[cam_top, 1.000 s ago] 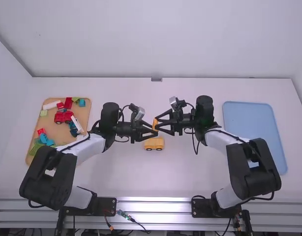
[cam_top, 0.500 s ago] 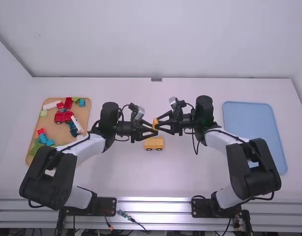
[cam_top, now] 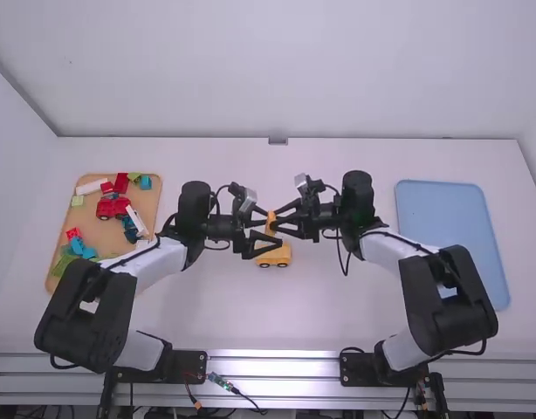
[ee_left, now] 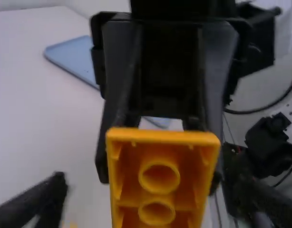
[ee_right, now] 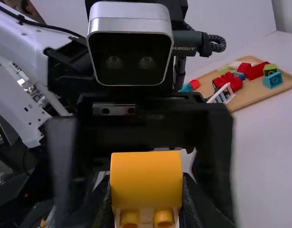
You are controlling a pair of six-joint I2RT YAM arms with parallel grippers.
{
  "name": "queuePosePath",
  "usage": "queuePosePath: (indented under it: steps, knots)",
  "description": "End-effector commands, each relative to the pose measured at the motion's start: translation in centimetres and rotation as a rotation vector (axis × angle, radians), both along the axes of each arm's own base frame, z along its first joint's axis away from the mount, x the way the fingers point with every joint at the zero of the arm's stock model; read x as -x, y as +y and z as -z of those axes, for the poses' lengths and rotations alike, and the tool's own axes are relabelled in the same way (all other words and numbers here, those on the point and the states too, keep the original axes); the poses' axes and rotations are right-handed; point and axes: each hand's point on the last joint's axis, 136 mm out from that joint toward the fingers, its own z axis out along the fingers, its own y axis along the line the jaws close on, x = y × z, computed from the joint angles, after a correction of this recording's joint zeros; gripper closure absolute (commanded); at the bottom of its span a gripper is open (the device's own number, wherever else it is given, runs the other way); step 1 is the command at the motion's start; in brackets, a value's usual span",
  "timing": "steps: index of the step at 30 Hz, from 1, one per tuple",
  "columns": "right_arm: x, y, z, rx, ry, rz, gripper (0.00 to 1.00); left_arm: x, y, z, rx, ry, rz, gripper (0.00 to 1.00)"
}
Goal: Assemble lego blocks to make yellow taxi
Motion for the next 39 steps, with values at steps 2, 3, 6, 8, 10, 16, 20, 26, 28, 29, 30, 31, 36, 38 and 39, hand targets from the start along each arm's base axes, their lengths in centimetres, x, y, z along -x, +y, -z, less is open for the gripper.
queuePosePath:
  steps: [2, 3, 6, 8, 10, 16, 20, 26, 28, 29, 30, 31, 36, 38, 39]
  knots:
    - [-2.3, 0.1, -0.9, 0.020, -0.063, 0.111, 1.00, -2.0, 0.9, 1.6, -0.045, 0.080, -0.146, 0.01]
    - [-4.0, -0.5, 0.2, 0.069, -0.055, 0.212, 1.00, -2.9, 1.7, 2.8, -0.078, 0.170, -0.232, 0.01]
    - [-5.8, -1.6, 2.0, 0.149, -0.031, 0.327, 1.00, -2.6, 2.4, 3.1, -0.090, 0.136, -0.205, 0.01]
    - [-6.5, -2.6, 3.4, 0.242, -0.015, 0.399, 1.00, -2.4, 3.0, 2.9, -0.084, 0.085, -0.172, 0.01]
    - [-6.9, -3.3, 4.3, 0.318, -0.011, 0.445, 1.00, -2.7, 3.6, 2.9, -0.090, 0.075, -0.180, 0.01]
    - [-7.4, -6.6, 7.4, 0.755, -0.041, 0.560, 1.00, -5.0, 6.0, 4.6, -0.244, 0.058, -0.295, 0.01]
    - [-6.0, -8.6, 8.6, 1.013, -0.082, 0.517, 1.00, -6.0, 7.4, 5.3, -0.425, 0.026, -0.323, 0.01]
    - [-2.3, -10.7, 11.8, 1.299, -0.138, 0.298, 1.00, -6.9, 9.7, 4.1, -0.669, -0.092, -0.284, 0.01]
    - [-1.3, -11.0, 13.4, 1.367, -0.161, 0.198, 1.00, -7.0, 9.9, 3.4, -0.710, -0.150, -0.249, 0.01]
    - [-1.2, -11.0, 13.7, 1.376, -0.165, 0.182, 1.00, -7.0, 9.9, 3.3, -0.713, -0.163, -0.242, 0.01]
    - [-0.9, -11.1, 14.4, 1.399, -0.184, 0.136, 1.00, -7.1, 9.9, 3.0, -0.718, -0.188, -0.229, 0.01]
    - [-0.5, -11.1, 15.4, 1.427, -0.204, 0.077, 1.00, -7.4, 10.1, 2.7, -0.722, -0.208, -0.227, 0.01]
    - [-0.3, -11.5, 18.3, 1.553, -0.274, -0.038, 1.00, -7.7, 10.2, 2.4, -0.720, -0.223, -0.235, 0.01]
    - [-0.3, -11.4, 19.0, 1.568, -0.290, -0.056, 1.00, -7.7, 10.4, 2.4, -0.721, -0.221, -0.239, 0.01]
    - [-0.3, -11.3, 19.6, 1.573, -0.298, -0.075, 1.00, -7.7, 10.5, 2.5, -0.722, -0.219, -0.240, 0.01]
